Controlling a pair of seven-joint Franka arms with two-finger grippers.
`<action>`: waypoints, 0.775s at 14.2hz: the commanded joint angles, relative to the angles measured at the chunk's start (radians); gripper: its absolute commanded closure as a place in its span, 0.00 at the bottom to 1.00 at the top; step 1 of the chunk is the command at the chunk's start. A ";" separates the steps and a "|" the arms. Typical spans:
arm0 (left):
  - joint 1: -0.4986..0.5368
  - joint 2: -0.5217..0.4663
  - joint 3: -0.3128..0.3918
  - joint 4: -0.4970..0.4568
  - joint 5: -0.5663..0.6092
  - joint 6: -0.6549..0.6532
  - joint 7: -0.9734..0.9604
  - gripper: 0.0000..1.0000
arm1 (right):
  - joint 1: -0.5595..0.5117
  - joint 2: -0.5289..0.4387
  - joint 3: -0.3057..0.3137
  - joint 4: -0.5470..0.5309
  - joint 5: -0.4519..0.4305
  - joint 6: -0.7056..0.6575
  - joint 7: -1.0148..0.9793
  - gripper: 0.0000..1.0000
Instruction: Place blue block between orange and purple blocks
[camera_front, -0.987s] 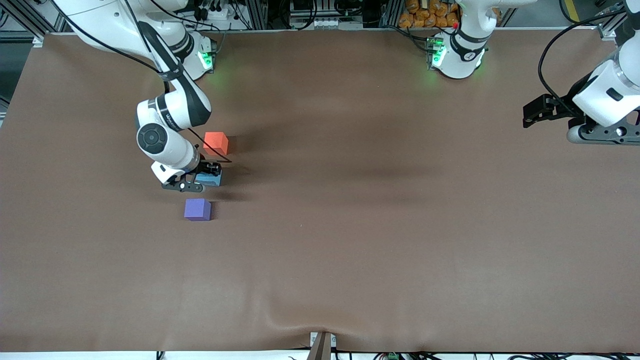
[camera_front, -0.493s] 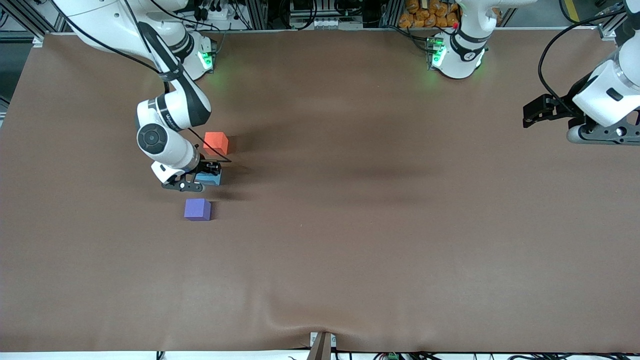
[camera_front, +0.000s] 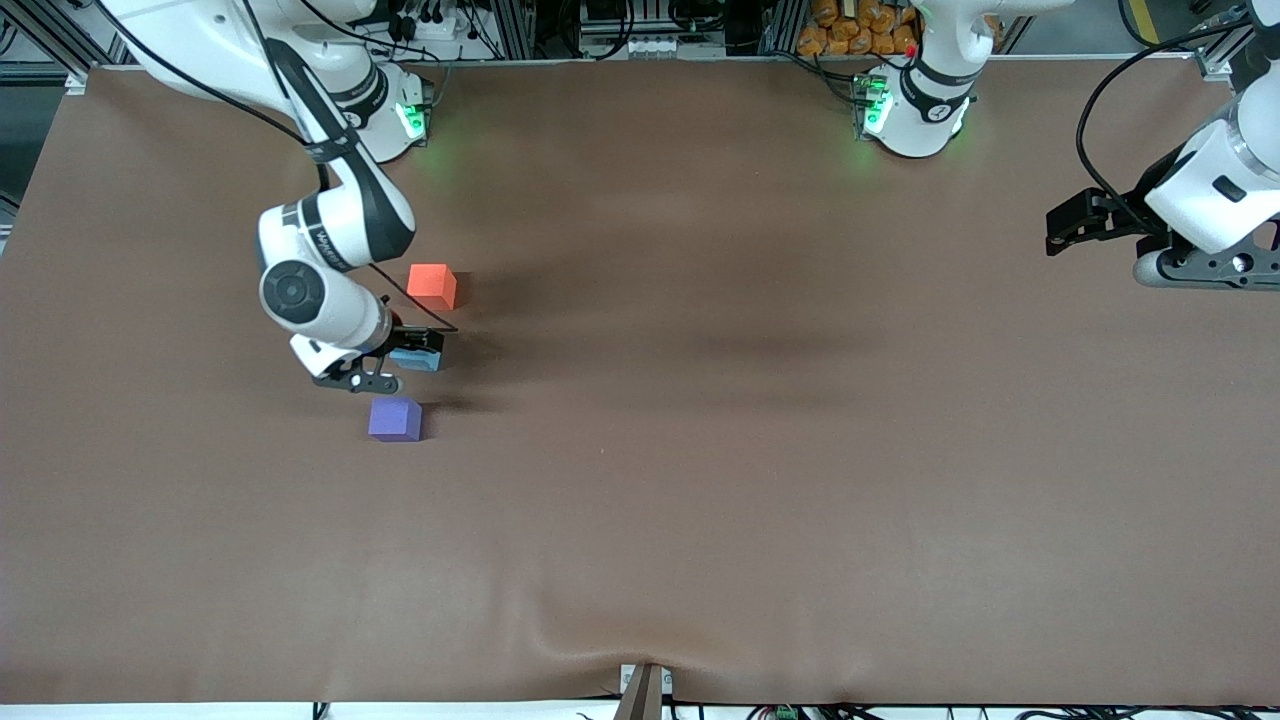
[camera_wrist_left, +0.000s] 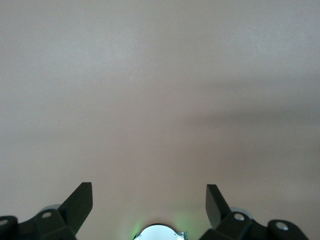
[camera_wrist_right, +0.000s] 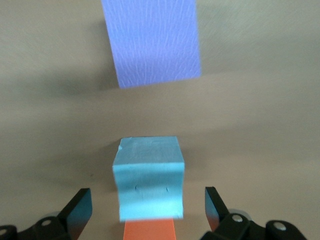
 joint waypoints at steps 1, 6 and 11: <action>0.003 0.007 -0.003 0.017 -0.005 0.001 0.002 0.00 | -0.017 0.004 0.013 0.209 0.016 -0.226 -0.026 0.00; 0.003 0.007 -0.003 0.017 -0.005 0.001 0.002 0.00 | -0.023 0.004 0.016 0.494 0.074 -0.316 -0.031 0.00; 0.003 0.007 -0.003 0.017 -0.004 0.001 0.000 0.00 | -0.030 0.012 -0.020 0.733 0.054 -0.515 -0.126 0.00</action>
